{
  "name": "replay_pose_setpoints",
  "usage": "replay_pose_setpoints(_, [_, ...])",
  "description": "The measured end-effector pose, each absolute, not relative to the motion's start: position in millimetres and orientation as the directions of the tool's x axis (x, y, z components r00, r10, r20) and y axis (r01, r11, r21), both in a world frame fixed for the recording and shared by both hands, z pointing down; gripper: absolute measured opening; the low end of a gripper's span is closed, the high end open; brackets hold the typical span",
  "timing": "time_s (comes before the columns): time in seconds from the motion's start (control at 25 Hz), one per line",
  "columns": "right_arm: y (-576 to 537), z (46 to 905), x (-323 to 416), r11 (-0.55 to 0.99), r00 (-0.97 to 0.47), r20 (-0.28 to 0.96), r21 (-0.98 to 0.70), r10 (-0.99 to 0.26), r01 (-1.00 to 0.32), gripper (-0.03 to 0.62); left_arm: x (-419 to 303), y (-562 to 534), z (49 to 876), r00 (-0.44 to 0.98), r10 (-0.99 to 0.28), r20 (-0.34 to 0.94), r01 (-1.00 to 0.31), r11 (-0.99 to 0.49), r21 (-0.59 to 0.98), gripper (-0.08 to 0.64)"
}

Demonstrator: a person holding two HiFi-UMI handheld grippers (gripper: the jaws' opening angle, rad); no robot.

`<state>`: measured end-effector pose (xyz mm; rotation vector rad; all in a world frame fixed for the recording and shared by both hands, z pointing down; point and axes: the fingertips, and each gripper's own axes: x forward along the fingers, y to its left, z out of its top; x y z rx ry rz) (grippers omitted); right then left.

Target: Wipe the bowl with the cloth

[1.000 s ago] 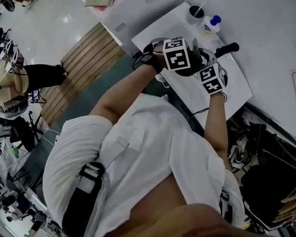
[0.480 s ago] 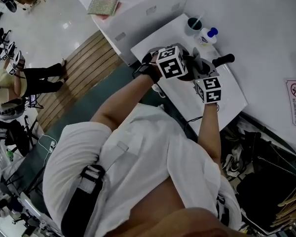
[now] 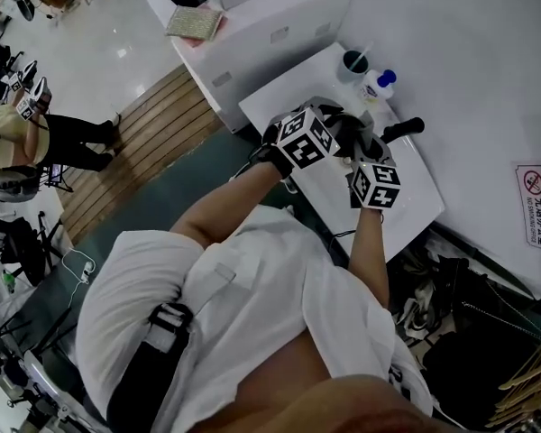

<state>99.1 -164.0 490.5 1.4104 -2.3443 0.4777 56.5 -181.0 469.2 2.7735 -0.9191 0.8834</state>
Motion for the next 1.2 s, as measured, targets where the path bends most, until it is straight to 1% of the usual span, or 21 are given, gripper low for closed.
replay_pose_setpoints(0.2, [-162,492,99,0.427,-0.445,0.473,-0.152,-0.761,-0.891,0.067,53,-180,469,0.658,-0.551,0.513,-0.615,-0.787,-0.056,0.023])
replay_pose_setpoints(0.36, [-162,495,99,0.459,-0.462,0.492,-0.136,-0.738,-0.878,0.058,51,-176,476,0.673,-0.528,0.517,-0.603,-0.797,-0.029,0.027])
replay_pose_setpoints(0.48, [-159,496,102,0.509,-0.44,0.542,-0.027,-0.716,-0.86,0.051,58,-166,487,0.69,-0.463,0.557,-0.55,-0.835,-0.013,0.056])
replay_pose_setpoints(0.56, [-156,498,98,0.577,-0.424,0.586,0.093,-0.69,-0.812,0.049,61,-161,492,0.681,-0.431,0.592,-0.511,-0.859,-0.038,0.06])
replay_pose_setpoints(0.64, [-157,497,90,0.64,-0.423,0.618,0.176,-0.663,-0.748,0.049,63,-165,493,0.66,-0.418,0.625,-0.479,-0.874,-0.078,0.06])
replay_pose_setpoints(0.76, [-162,493,86,0.688,-0.404,0.647,0.265,-0.647,-0.676,0.048,68,-170,493,0.621,-0.396,0.677,-0.421,-0.897,-0.138,0.044])
replay_pose_setpoints(0.84, [-164,491,90,0.696,-0.392,0.659,0.287,-0.642,-0.658,0.049,71,-171,492,0.606,-0.386,0.696,-0.386,-0.907,-0.167,0.043])
replay_pose_setpoints(0.96, [-168,485,93,0.679,-0.403,0.639,0.263,-0.655,-0.685,0.049,76,-176,486,0.619,-0.381,0.687,-0.391,-0.908,-0.151,0.04])
replay_pose_setpoints(1.04, [-171,477,95,0.636,-0.413,0.599,0.218,-0.686,-0.74,0.049,76,-181,477,0.64,-0.401,0.655,-0.441,-0.89,-0.114,0.037])
replay_pose_setpoints(1.2, [-177,466,107,0.526,-0.412,0.504,0.101,-0.759,-0.844,0.049,69,-190,460,0.674,-0.498,0.546,-0.57,-0.821,-0.047,0.037])
